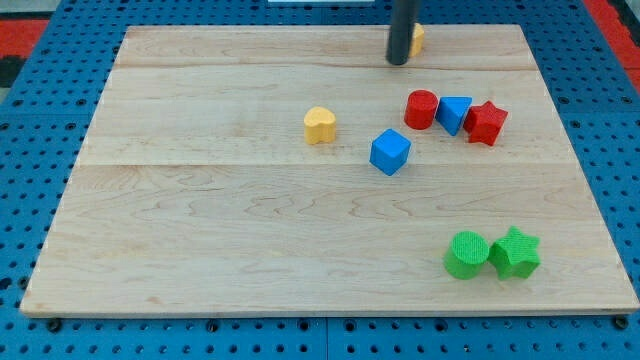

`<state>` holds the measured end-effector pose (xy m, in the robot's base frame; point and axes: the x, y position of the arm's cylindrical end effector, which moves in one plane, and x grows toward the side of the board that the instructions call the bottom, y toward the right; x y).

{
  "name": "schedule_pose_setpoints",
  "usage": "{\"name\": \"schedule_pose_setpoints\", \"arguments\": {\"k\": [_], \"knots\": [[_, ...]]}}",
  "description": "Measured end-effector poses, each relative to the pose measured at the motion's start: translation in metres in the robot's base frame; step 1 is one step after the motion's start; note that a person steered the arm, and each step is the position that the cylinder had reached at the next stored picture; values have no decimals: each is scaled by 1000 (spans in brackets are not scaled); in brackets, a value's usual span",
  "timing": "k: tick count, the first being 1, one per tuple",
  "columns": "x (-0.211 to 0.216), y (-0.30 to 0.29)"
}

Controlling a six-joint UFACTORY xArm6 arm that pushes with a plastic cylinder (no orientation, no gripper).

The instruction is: Slide the yellow heart closer to yellow hexagon

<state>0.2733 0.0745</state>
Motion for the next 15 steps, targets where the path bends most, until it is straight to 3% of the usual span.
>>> {"name": "schedule_pose_setpoints", "arguments": {"k": [1,2,3,4,7,9,10,11,12,14,15], "knots": [[19,-90],[84,-152],[170,-152],[163,-109],[17,-19],[23,-39],[-12,-37],[2,-50],[-25,-92],[-36,-1],[-16,-36]]}}
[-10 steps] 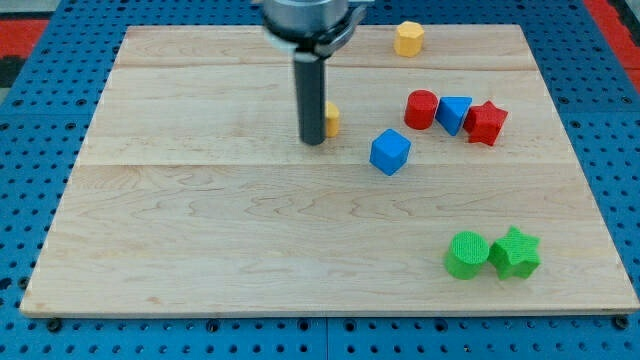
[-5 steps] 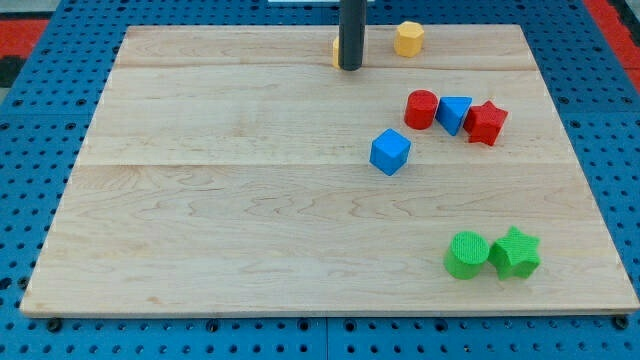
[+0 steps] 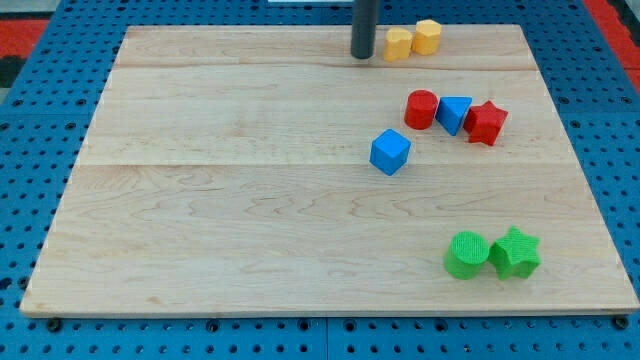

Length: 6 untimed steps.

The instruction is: Slide the yellow heart closer to yellow hexagon

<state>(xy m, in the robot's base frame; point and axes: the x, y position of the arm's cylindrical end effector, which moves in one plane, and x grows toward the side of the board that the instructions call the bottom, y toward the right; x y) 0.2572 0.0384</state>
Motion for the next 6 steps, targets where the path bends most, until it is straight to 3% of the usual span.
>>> {"name": "schedule_pose_setpoints", "arguments": {"k": [1,5,6], "knots": [[7,-32],[11,57],[33,97]]}}
